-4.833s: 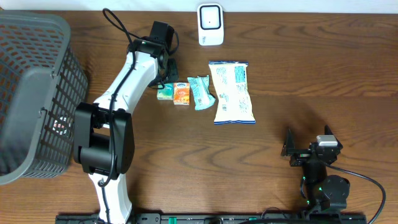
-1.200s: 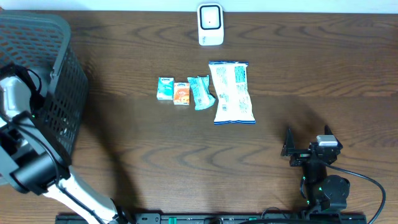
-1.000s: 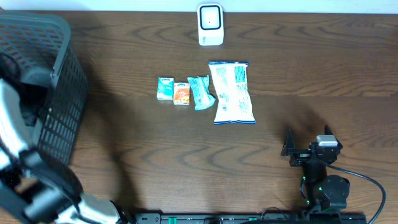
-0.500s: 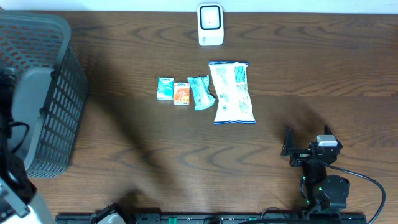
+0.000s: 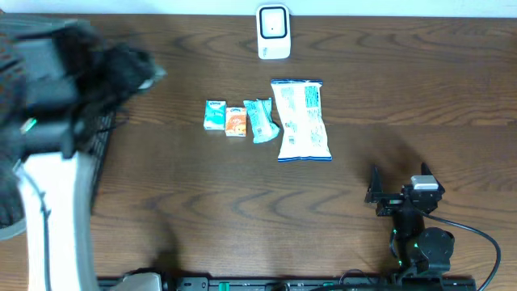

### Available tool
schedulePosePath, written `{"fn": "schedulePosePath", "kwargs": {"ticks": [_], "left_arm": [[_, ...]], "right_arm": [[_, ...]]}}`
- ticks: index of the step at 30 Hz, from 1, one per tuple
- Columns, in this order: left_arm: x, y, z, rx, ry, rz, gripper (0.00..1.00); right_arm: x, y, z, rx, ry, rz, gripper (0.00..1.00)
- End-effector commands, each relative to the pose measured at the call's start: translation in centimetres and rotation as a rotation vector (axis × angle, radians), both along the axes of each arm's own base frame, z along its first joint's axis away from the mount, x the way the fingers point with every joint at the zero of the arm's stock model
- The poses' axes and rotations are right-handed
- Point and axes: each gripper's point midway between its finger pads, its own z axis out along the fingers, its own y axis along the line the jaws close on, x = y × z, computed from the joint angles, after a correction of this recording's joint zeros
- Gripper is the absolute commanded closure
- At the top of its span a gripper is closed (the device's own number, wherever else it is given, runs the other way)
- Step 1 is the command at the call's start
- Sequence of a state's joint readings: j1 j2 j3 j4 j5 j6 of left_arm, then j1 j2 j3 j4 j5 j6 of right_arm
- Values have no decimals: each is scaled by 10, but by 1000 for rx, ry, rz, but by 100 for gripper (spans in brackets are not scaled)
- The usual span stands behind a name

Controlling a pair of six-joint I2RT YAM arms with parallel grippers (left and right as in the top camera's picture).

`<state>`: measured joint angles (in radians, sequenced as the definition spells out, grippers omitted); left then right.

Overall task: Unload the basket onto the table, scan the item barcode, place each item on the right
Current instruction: 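Carry the dark green packet out and set it left of the row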

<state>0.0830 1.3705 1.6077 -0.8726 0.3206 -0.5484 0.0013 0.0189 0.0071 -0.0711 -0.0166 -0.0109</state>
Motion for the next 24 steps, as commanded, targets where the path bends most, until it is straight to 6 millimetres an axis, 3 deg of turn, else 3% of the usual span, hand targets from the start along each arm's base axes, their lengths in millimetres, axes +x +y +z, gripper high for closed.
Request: {"fn": "schedulePosePath", "kwargs": {"ticks": [1,6,13,24], "left_arm": [[18,-33,-44,160,75,-206,48],[38,-47,-103,350,209,-269,48],[54,-22,-164,621,377,-221,43],[52,-24,-233,604,547,-276,43]], "right_arm": [[0,0,-2,10,6,-2,1],[0,0,-2,10,6,-2,1],[0,0,-2,10,7,-2,1],[0,0,-2,10,7,-2,1]]}}
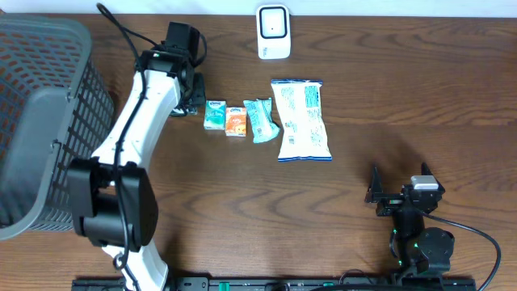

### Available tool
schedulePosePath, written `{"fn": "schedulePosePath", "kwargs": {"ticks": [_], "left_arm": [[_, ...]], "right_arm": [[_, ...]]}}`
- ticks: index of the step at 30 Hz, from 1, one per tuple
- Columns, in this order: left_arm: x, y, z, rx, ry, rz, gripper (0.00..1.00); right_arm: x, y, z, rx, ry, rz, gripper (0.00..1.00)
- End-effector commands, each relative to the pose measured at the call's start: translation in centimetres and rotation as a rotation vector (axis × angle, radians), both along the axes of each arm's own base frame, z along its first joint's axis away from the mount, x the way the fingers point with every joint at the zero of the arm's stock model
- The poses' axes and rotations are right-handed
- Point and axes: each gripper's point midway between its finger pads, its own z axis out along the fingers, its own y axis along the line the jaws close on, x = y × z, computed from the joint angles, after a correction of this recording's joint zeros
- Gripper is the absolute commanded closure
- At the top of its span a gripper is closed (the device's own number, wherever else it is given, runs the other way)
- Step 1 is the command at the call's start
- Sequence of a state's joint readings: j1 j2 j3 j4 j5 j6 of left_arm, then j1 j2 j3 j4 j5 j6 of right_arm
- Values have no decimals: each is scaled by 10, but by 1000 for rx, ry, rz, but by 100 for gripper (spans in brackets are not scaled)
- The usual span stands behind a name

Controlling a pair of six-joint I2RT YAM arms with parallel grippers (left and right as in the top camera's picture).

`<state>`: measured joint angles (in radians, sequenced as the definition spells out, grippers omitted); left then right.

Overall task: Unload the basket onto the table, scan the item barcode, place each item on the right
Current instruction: 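Carry the dark green packet out and set it left of the row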

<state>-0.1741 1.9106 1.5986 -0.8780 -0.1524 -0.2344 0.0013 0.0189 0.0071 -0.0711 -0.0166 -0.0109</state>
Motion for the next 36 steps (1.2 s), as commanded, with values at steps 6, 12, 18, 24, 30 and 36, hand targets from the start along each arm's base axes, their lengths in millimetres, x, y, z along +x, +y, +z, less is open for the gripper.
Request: {"fn": "schedulePosePath", "kwargs": {"ticks": [6,12,18,24,30,36], "left_arm": [[-10,-6,-47,-29,128,-22,26],[-9,8,-48,17,129,5,2],[-15,21,-13,8,101,49,2],[-27,23,52,-65,-48,184,2],[-59,27,97,-94,-107,232,2],[-74,29,107,-93,-102,232,2]], "right_arm": [[0,0,-2,10,7,-2,1],[0,0,-2,10,7,-2,1],[0,0,-2,10,7,-2,1],[0,0,-2,10,7,-2,1],[0,0,-2,10,7,-2,1],[0,0,-2,10,7,-2,1]]}}
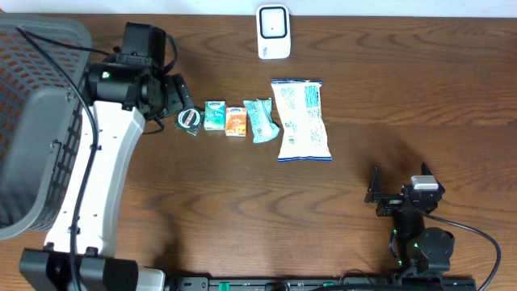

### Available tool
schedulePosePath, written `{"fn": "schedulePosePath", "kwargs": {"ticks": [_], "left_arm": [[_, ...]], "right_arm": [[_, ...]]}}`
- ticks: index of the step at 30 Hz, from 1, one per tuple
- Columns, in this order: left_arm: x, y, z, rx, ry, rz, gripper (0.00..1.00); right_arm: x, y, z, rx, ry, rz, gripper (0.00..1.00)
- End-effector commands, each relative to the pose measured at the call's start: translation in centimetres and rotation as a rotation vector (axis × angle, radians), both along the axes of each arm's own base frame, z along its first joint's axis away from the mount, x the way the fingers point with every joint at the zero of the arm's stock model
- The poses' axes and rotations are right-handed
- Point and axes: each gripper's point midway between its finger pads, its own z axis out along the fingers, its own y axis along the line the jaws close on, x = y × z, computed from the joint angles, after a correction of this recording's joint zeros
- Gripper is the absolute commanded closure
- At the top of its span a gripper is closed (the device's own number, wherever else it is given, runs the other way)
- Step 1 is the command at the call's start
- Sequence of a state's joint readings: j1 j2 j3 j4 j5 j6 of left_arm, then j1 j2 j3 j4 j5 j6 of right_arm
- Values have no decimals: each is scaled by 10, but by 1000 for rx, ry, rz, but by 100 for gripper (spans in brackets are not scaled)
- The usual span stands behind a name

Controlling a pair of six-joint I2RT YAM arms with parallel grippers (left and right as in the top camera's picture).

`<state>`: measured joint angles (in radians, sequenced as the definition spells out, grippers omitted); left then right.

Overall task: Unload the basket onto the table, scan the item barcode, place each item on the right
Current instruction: 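Carry the dark green packet out and set it left of the row, then swing the right gripper over and grasp the white-and-blue bag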

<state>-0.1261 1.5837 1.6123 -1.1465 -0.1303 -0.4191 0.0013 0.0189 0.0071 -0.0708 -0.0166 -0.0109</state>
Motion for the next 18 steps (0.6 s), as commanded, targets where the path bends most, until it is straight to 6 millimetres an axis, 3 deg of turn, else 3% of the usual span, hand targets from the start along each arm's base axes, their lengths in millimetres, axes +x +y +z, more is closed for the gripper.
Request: {"fn": "schedulePosePath", "kwargs": {"ticks": [1,18], "left_arm": [[1,2,2,2,-4,20,2],[1,2,2,2,-4,20,2]], "right_arm": [[0,0,-2,10,7,-2,1],[0,6,-1,43,4,29,1]]}}
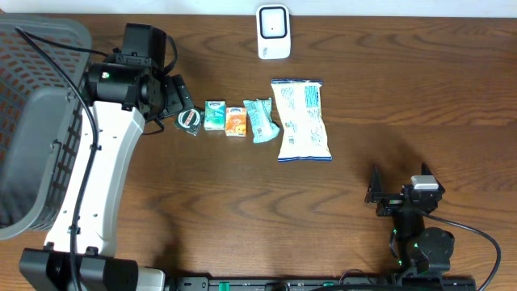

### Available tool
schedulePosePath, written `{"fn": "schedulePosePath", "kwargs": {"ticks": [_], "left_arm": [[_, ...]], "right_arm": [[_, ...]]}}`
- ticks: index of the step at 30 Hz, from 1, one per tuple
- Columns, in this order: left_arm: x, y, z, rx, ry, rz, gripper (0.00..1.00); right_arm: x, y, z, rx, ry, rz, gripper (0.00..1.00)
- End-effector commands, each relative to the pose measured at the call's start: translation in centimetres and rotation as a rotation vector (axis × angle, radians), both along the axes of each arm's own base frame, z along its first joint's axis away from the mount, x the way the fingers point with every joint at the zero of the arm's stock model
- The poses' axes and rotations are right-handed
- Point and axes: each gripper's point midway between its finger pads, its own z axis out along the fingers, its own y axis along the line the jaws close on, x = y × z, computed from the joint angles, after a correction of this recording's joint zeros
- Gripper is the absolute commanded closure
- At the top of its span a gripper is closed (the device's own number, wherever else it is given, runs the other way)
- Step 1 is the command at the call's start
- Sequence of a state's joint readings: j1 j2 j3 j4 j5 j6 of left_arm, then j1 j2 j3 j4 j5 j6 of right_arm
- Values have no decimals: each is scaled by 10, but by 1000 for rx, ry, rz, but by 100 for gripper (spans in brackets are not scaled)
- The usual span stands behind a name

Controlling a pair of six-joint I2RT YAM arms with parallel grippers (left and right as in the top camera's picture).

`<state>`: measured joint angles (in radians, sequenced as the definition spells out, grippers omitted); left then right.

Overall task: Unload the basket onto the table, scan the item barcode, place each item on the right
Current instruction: 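Swing the right gripper over and grasp the white-and-blue bag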

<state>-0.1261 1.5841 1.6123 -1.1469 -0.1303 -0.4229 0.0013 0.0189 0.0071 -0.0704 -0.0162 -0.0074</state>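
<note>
A white barcode scanner point(273, 32) stands at the table's far edge. Below it lies a row of items: a small round dark item point(191, 119), a teal carton point(214, 115), an orange carton point(236, 121), a teal packet point(261, 120) and a large white-and-blue bag point(303, 120). My left gripper point(181, 103) sits at the left end of the row. Its fingers look spread, and the round item lies just off their tips. My right gripper point(376, 192) rests low at the near right, shut and holding nothing.
A grey mesh basket point(36, 121) fills the left edge of the table, right beside the left arm's white link. The right arm's cable trails off toward the near right corner.
The left arm was first a blur over the basket. Then its gripper was at the left end of the row, beside the teal carton. Later it stood a little further left, with a round item showing at its fingertips, and it stays so now. The right arm never moved.
</note>
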Motion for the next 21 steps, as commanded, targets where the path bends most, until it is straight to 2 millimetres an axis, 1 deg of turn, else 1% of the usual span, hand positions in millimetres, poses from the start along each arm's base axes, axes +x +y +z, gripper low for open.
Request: {"fn": "schedulePosePath", "kwargs": {"ticks": [1,2,5,6,7,10,11,12,14,15,18,19,21], "left_arm": [[1,2,2,3,-4,17,2],[1,2,2,3,-4,17,2],[1,2,2,3,-4,17,2],[1,2,2,3,-4,17,2],[1,2,2,3,-4,17,2],[1,2,2,3,-4,17,2],[1,2,2,3,-4,17,2],[1,2,2,3,-4,17,2],[1,2,2,3,-4,17,2],[1,2,2,3,-4,17,2],[1,2,2,3,-4,17,2],[1,2,2,3,-4,17,2],[1,2,2,3,-4,17,2]], "right_arm": [[0,10,0,69,1,52,1],[-1,15,3,100,-8,80,1],[-3,35,23,220,-71,192,1],[-5,42,35,265,-108,238,1],[-7,45,44,288,-138,261,1],[-14,45,83,318,-292,293,1],[-20,44,102,309,-377,300,1],[-34,42,135,290,-524,314,1],[-55,34,169,280,-698,296,1],[-71,25,190,287,-815,258,1],[-96,6,222,318,-974,179,1],[-101,3,231,324,-998,167,1],[-106,4,249,321,-1013,175,1]]}}
